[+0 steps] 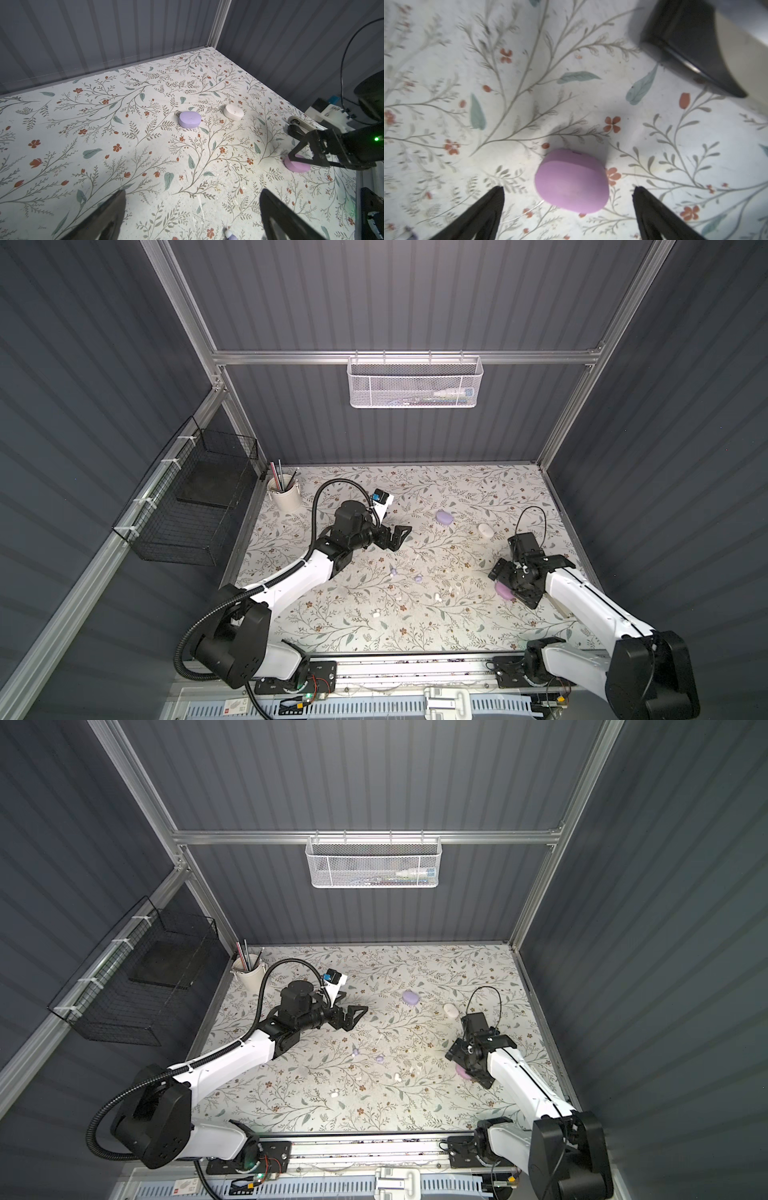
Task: Insert wireless bluetooth earbuds into charging case
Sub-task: Place the charging case at the middle-right of the table, then pick up the charging case from the top-right of the table.
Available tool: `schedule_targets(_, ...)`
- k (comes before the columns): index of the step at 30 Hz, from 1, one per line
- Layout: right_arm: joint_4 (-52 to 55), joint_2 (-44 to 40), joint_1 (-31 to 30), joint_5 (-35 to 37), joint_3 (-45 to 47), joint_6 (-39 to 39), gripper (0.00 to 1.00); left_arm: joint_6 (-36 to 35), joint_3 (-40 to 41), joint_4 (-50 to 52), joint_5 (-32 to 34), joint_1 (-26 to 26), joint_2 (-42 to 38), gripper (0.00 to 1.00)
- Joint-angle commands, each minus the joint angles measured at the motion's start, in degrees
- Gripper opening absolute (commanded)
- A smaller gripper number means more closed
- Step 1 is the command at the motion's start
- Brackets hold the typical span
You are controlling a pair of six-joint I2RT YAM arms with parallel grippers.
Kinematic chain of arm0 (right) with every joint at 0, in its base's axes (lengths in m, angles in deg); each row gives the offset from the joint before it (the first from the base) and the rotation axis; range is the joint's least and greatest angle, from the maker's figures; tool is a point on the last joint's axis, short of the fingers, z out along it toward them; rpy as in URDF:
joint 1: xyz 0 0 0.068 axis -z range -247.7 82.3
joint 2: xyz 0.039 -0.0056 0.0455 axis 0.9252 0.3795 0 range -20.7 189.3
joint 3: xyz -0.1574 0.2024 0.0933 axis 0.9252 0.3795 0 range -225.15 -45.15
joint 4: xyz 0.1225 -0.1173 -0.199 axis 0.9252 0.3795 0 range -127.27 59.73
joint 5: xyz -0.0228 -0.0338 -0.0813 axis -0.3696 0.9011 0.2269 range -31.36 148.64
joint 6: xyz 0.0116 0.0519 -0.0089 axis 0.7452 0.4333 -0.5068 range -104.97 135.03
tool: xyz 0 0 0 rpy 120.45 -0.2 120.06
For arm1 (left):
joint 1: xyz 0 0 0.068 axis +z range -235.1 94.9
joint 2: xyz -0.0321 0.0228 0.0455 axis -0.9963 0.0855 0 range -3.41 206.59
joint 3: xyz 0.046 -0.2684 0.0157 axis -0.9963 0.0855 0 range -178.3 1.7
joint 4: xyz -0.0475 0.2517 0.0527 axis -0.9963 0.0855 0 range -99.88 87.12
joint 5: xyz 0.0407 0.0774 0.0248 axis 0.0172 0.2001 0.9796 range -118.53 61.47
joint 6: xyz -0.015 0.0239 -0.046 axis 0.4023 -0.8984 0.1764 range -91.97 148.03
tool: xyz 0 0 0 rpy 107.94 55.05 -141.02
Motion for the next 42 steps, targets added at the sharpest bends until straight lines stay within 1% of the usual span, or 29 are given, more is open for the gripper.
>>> schedule_targets(1, 5.49, 0.25, 0.85, -2.4, -6.23, -0.78, 0.99, 0.41, 0.49, 0.14, 0.12, 0.37, -0.3, 1.0)
schedule_targets(4, 7.99, 5.04, 2.08, -4.63, -12.2, -0.58, 0.99, 0.12, 0.4, 0.42, 0.12, 0.44, -0.24, 1.0)
schedule_targets(7, 8.25, 10.84, 2.58, -6.76, -17.9, -0.51, 0.99, -0.03, 0.13, 0.79, 0.11, 0.5, -0.09, 1.0)
schedule_targets(14, 8.64, 23.65, 4.26, -7.29, -31.42, -0.13, 0.99, -0.12, 0.03, 1.24, 0.08, 0.52, -0.18, 1.0)
schedule_targets(20, 9.21, 32.89, 5.36, -8.31, -39.94, 0.02, 0.99, 0.32, 0.27, 0.8, 0.29, 0.59, -0.21, 1.0)
schedule_targets(26, 9.03, 40.48, 5.69, -9.4, -45.46, 0.0, 0.98, 0.33, -0.05, 0.79, 0.82, 0.76, 0.07, 1.0)
schedule_targets(31, 8.78, 45.82, 5.87, -10.16, -48.42, 0.38, 0.93, 0.32, -0.91, 0.88, 0.87, 1.03, 1.19, 1.0)
schedule_targets(42, 8.43, 52.19, 6.9, -9.61, -51.21, 1.89, 0.84, 0.84, -2.02, 0.3, 1.03, 1.65, 3.5, 1.0)
